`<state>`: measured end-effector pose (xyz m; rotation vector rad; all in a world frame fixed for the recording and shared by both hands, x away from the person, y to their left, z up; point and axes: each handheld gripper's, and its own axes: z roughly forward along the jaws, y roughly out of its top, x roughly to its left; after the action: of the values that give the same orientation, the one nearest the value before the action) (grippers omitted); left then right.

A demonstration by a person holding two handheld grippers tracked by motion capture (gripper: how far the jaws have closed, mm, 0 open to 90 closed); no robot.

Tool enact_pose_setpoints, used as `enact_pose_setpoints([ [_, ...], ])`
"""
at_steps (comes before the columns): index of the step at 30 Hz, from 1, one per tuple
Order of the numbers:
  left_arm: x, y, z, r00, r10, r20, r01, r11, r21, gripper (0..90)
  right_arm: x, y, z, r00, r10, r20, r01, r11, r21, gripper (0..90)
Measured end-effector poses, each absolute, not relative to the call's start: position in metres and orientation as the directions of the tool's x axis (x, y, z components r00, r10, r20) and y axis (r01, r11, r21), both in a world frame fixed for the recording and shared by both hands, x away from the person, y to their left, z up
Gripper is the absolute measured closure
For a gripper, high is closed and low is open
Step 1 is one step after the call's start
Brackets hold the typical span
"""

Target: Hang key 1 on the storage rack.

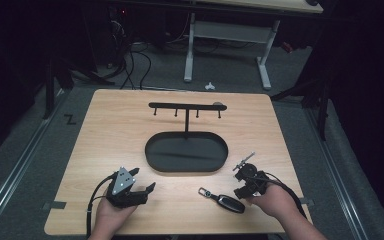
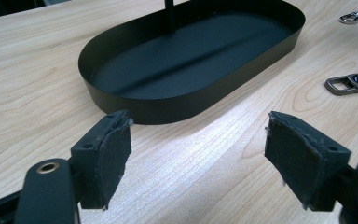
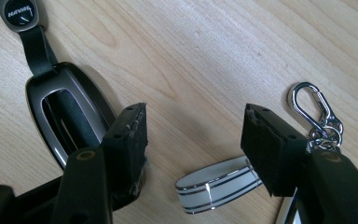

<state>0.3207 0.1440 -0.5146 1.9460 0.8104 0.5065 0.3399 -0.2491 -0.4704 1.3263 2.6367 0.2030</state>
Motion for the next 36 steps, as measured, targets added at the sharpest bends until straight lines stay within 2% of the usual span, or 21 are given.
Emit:
enact_pose_setpoints([
  [9,0.320,0.142,-0.515,0.704,0.710,0.024,0.328,-0.354,0.876,22.5,0.348,-0.242,-0.472,-0.594,0.799,-0.096,0.790,0.602,0.120,38.9],
  [13,0.320,0.142,-0.516,0.708,0.706,0.025,0.328,-0.359,0.874,22.5,0.347,-0.239,-0.469,-0.594,0.801,-0.074,0.791,0.598,0.130,37.6],
  [25,0.319,0.141,-0.515,0.713,0.701,0.027,0.320,-0.359,0.877,22.6,0.341,-0.212,-0.463,-0.683,0.730,-0.037,0.718,0.680,0.150,33.1],
  [36,0.319,0.141,-0.515,0.718,0.696,0.027,0.317,-0.360,0.877,22.6,0.343,-0.189,-0.472,-0.729,0.685,-0.021,0.674,0.722,0.155,28.5],
])
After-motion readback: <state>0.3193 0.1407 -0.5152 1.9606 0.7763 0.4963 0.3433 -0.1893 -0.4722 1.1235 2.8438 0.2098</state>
